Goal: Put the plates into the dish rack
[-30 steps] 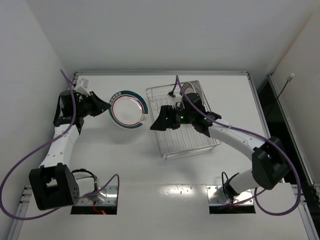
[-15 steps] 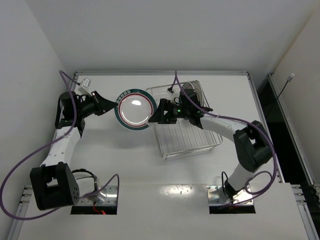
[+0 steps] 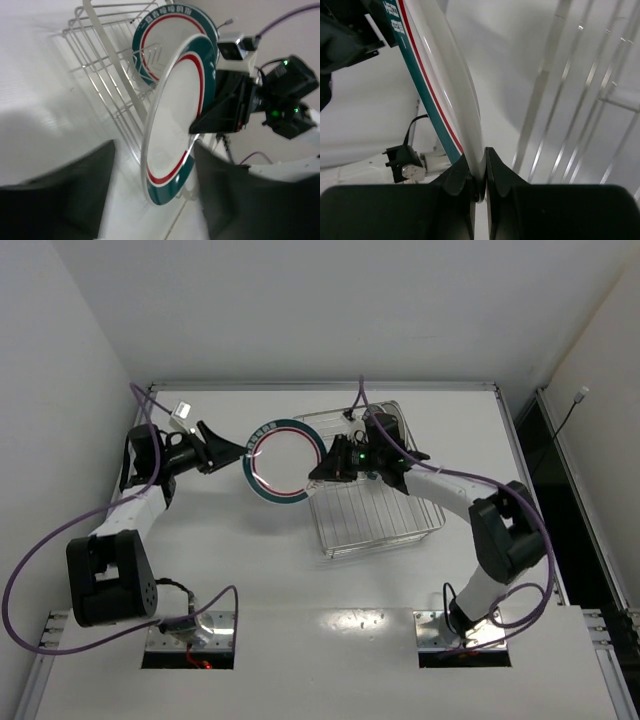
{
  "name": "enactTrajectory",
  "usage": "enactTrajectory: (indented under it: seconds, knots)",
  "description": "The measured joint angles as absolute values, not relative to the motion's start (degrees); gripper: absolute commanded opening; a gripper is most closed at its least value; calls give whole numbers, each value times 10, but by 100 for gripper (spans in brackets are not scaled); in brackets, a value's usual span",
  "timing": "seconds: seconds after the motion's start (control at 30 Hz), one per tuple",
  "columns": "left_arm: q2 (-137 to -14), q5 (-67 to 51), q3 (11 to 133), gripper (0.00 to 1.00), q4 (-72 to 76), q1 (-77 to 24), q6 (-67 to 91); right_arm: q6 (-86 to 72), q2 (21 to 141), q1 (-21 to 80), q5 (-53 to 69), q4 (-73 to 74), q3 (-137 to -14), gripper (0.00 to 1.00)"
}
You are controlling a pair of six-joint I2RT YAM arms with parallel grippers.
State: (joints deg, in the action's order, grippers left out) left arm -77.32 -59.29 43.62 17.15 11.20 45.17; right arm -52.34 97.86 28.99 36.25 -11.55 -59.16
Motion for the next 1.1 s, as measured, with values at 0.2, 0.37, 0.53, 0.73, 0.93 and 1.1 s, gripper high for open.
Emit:
enactTrajectory:
  seconds: [0.2,0.37,0.53,0.73,0.93,1.1]
  knots:
    - [-795,-566,472,83,75,111,408,-441,889,270,185,105,-648,0]
    - [-802,-550,476,83,37,111,388,-375,835,258,-18,241,-735,0]
    - [-809,-545,476,83,21,111,379,-326,839,261,-180,325,-789,0]
    - [-815,-541,478,83,14,111,374,-289,871,267,-294,379,-795,0]
    - [-817,-538,482,83,9,111,369,-260,892,298,-345,378,-795,0]
    - [-818,-537,482,83,4,111,365,-255,910,314,-379,369,-795,0]
